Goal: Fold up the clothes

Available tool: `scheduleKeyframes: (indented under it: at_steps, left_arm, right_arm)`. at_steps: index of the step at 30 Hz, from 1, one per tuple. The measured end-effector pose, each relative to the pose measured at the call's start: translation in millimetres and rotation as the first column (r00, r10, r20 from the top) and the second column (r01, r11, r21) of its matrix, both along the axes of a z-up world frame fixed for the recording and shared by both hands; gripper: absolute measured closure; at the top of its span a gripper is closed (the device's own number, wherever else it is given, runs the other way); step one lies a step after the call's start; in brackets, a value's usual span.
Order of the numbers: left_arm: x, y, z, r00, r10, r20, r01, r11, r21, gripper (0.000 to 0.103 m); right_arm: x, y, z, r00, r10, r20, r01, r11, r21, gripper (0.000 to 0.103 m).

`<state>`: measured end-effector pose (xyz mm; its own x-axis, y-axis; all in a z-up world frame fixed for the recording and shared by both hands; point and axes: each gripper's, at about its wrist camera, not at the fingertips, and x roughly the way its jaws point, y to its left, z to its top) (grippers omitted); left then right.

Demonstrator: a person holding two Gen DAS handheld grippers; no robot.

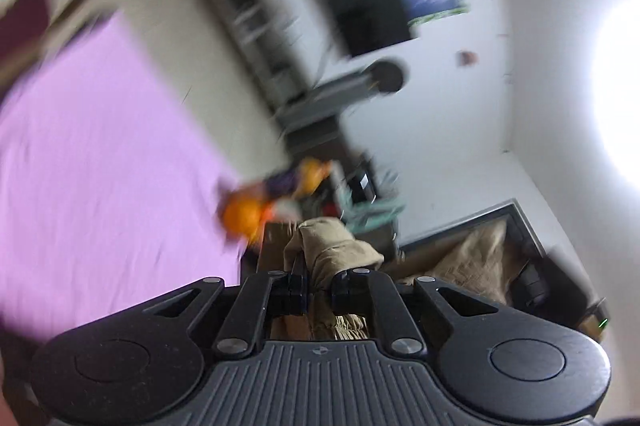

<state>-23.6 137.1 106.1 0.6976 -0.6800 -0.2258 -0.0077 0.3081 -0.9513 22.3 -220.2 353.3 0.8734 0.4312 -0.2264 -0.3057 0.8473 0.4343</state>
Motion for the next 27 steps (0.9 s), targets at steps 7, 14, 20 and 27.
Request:
scheduleKeyframes:
  at_steps: [7,14,20,27]
  left_arm:
    - [-15,42,0,0.984,0.120,0.132,-0.087,0.969,-0.231,0.095]
    - [-32,1,36,0.939,0.225,0.259,-0.193,0.971,-0.144,0.094]
    - [-30,-61,-68,0.996,0.053,-0.077,-0.048,0.997,0.062,0.094]
    - [-31,-101,-149,0.940,-0.065,-0.335,0.196,0.907,0.374,0.092]
  right_arm:
    - [7,84,37,0.994,0.054,0.092,-0.041,0.989,-0.143,0.100]
    - [18,-3,-20,0.994,-0.052,-0.092,0.055,0.998,0.029,0.100]
    - [7,-55,-142,0.939,-0.146,-0.311,0.111,0.986,-0.126,0.100]
    - [-16,-92,-297,0.801,-0.132,-0.584,0.087,0.991,-0.104,0.099]
